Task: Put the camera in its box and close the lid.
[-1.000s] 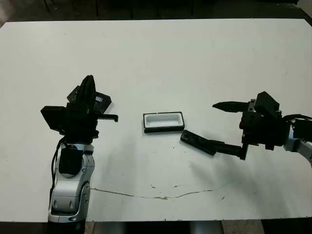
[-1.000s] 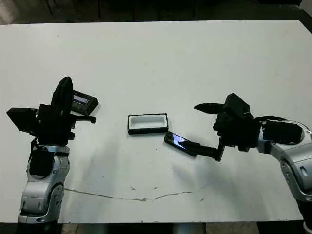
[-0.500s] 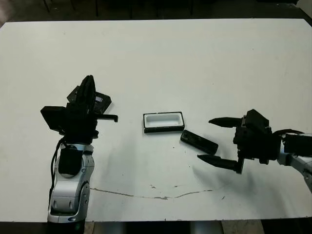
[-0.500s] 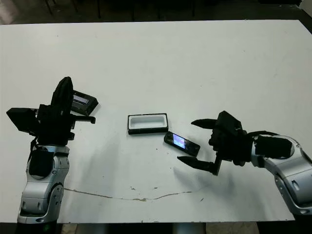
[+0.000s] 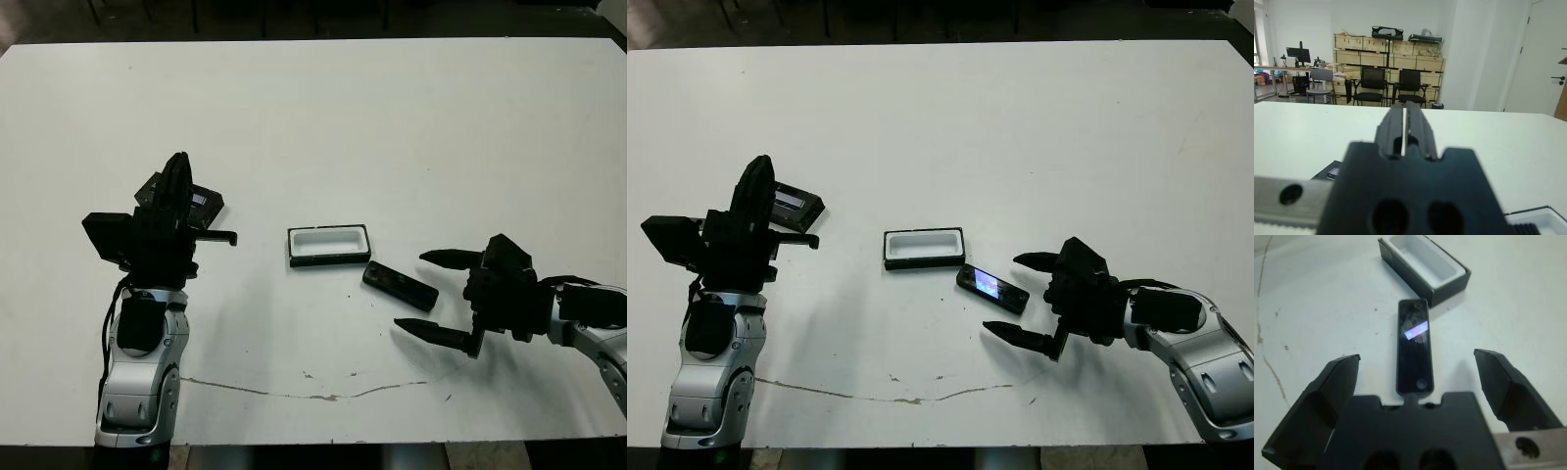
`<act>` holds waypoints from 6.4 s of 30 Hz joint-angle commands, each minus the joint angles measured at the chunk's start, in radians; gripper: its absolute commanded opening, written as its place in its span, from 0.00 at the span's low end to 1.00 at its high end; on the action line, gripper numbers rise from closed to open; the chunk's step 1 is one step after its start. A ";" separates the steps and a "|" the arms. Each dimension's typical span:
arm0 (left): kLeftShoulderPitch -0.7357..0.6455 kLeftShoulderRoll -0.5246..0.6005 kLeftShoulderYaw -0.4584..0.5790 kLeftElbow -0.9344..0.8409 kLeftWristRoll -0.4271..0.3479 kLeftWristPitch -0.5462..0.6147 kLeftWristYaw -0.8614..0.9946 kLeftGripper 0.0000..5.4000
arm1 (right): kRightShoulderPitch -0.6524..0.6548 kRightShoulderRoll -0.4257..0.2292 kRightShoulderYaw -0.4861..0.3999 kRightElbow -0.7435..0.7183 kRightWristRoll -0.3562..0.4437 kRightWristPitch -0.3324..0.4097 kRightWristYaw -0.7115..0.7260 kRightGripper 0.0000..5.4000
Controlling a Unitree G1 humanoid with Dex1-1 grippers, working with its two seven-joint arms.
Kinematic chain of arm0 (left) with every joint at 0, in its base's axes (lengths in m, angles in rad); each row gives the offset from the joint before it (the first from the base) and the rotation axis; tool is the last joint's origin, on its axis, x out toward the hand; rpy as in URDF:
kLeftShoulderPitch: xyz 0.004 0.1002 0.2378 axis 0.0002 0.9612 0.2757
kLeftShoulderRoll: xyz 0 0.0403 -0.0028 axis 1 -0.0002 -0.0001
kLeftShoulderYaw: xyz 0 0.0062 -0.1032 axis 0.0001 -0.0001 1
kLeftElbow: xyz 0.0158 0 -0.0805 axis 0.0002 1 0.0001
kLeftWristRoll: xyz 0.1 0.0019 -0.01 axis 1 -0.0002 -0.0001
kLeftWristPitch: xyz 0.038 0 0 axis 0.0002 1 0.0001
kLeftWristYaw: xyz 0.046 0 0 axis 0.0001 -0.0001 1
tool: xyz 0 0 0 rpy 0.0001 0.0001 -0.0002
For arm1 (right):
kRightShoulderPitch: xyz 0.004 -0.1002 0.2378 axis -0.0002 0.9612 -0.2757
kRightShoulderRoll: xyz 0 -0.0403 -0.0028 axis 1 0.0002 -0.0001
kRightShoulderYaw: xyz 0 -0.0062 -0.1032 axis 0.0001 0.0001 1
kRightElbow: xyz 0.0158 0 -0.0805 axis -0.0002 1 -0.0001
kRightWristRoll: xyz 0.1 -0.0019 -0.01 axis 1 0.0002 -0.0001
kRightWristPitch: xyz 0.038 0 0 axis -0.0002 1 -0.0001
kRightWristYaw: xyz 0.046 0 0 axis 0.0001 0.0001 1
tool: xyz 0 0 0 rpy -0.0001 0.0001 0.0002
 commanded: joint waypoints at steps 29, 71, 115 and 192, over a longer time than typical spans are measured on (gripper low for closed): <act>0.006 0.012 -0.003 0.017 0.026 0.003 0.003 0.00 | -0.206 -0.108 0.159 0.017 -0.090 0.116 0.125 0.17; 0.019 0.005 -0.012 -0.001 0.019 0.015 0.003 0.00 | -0.683 0.013 0.256 0.272 -0.038 0.090 0.370 0.04; 0.026 -0.002 -0.021 0.007 0.024 0.003 0.014 0.00 | -0.903 0.299 0.442 0.675 -0.399 -0.126 0.490 0.04; 0.125 0.163 0.104 -0.282 -0.051 0.091 -0.106 0.00 | -0.212 0.366 -0.237 -0.065 -0.130 -0.013 -0.328 0.00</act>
